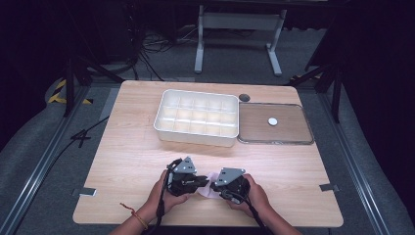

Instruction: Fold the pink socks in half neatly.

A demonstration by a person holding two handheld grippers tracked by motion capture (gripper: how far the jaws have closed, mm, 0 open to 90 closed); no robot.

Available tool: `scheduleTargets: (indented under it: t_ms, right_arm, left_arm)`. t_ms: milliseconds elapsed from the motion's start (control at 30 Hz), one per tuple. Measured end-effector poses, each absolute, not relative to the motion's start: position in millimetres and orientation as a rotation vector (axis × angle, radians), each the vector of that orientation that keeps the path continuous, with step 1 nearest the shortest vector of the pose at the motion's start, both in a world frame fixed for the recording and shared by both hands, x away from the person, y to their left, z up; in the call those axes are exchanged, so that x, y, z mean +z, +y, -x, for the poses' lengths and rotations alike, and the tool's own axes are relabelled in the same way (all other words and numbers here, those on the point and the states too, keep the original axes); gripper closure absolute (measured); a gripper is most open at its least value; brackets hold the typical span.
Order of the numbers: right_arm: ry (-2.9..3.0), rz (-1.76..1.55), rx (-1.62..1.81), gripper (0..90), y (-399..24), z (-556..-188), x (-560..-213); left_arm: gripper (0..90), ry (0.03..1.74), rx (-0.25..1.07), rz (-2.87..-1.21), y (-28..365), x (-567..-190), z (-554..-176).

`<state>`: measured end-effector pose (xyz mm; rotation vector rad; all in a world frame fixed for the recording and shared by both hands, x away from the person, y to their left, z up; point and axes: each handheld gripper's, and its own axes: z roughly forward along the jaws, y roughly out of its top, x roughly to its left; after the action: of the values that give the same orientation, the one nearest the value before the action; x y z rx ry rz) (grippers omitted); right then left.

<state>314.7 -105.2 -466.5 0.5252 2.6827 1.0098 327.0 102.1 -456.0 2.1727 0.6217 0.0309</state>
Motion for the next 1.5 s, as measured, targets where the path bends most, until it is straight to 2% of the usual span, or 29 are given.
scheduleTargets:
  t_ms: [267, 700, 1167, 1500]
  right_arm:
    - [2.666, -0.528, 1.035, 88.8, -95, -316, -470]
    - [2.618, -0.604, 1.092, 86.6, -119, -325, -458]
    - [2.648, -0.602, 1.084, 85.9, -87, -340, -471]
    - [2.616, -0.596, 1.122, 83.4, -118, -337, -448]
  left_arm:
    - [82.5, 0.644, 0.041, -2.167, 107, -454, -327]
    - [82.5, 0.649, 0.061, -2.16, 113, -453, -331]
    - [82.6, 0.658, 0.09, -2.159, 119, -449, -331]
    - [82.7, 0.667, 0.098, -2.142, 123, -446, -333]
